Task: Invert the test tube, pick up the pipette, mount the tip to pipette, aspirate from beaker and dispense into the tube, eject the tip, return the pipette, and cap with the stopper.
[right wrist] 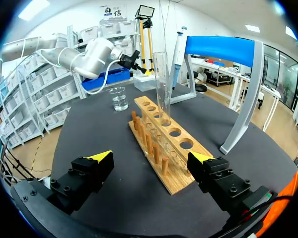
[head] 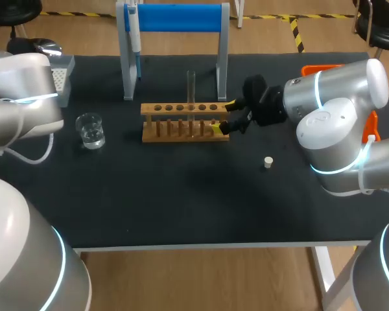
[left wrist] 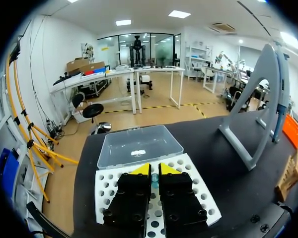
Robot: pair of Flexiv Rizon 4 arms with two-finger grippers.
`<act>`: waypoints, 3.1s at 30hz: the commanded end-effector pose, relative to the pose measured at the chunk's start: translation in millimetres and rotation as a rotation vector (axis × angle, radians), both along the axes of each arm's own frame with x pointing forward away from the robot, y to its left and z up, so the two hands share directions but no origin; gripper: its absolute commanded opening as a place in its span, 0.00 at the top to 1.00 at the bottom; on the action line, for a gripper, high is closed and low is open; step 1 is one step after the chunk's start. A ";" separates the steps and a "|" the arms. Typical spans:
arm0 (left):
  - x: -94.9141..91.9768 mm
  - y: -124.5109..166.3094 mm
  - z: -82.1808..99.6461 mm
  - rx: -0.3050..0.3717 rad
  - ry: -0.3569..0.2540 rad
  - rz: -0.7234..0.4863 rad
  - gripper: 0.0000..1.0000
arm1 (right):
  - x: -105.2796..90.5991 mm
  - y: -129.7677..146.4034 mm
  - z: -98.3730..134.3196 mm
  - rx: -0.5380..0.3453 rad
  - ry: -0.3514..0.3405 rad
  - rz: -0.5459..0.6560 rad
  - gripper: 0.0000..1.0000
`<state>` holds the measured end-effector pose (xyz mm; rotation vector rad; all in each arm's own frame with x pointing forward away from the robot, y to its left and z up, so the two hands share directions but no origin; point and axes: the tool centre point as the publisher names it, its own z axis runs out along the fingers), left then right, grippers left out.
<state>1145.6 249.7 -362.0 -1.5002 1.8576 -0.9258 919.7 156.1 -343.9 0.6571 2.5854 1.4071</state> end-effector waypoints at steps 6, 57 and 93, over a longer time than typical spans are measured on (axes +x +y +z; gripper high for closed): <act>-5.7 -1.8 16.3 0.029 -0.021 -0.006 1.00 | -0.3 -0.3 0.4 -0.001 0.000 0.000 0.00; -56.1 -66.6 122.8 0.020 -0.179 -0.459 1.00 | -0.3 -0.3 0.4 -0.001 0.000 0.000 0.00; -118.5 -128.0 148.6 -0.010 -0.077 -0.956 1.00 | -0.3 -0.3 0.4 -0.001 0.000 0.000 0.00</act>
